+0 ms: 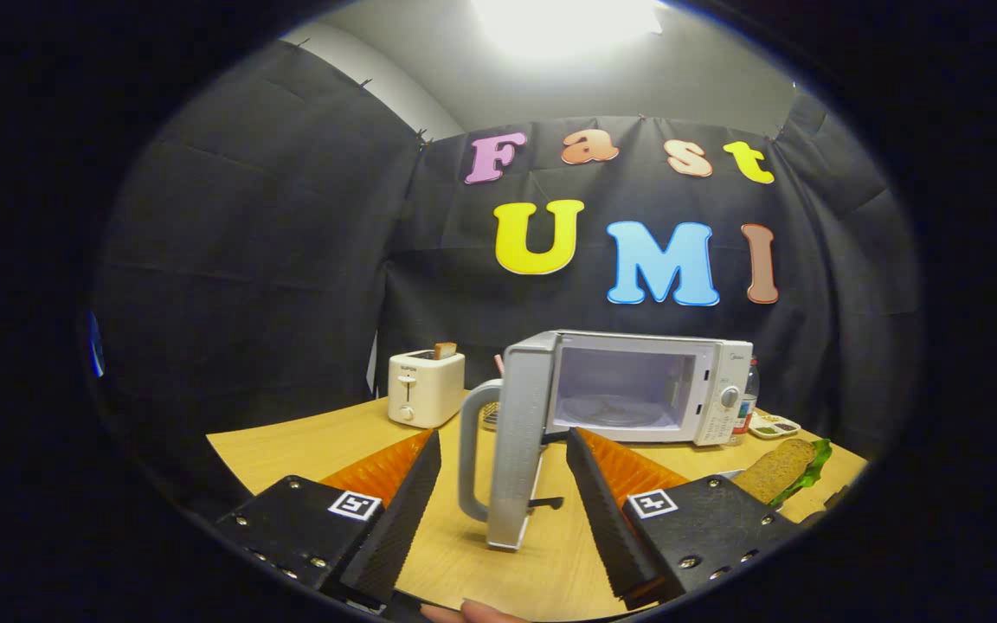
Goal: Open the microwave, put the food inside, and close the microwave door.
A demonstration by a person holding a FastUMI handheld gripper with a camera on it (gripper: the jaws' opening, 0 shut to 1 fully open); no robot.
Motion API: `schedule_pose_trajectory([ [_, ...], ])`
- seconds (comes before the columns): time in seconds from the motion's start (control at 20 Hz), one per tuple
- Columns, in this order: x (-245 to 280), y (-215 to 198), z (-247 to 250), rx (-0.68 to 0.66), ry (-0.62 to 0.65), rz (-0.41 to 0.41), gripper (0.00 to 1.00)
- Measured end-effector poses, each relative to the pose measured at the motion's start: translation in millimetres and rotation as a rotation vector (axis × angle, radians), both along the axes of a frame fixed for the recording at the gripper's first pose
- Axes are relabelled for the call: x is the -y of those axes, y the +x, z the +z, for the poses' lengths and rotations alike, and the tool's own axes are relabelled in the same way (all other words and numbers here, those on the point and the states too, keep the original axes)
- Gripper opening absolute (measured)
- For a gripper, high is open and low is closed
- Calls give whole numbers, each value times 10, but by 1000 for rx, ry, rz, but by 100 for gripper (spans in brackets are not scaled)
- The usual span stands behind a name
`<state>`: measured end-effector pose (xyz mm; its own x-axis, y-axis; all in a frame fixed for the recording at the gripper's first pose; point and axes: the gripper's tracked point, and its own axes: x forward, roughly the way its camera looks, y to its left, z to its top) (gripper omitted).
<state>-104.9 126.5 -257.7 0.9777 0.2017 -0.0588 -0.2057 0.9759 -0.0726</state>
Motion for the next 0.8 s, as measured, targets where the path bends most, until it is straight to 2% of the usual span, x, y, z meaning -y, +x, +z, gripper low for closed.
schedule_pose_trajectory([
  [0.1, 279, -1, -30, 1, -16, -9, 91],
  [0.2, 654, -10, -65, 9, -31, -52, 91],
  [0.45, 1508, -47, -78, 62, -73, -212, 90],
  [0.8, 2785, -44, -428, -13, -36, -448, 88],
])
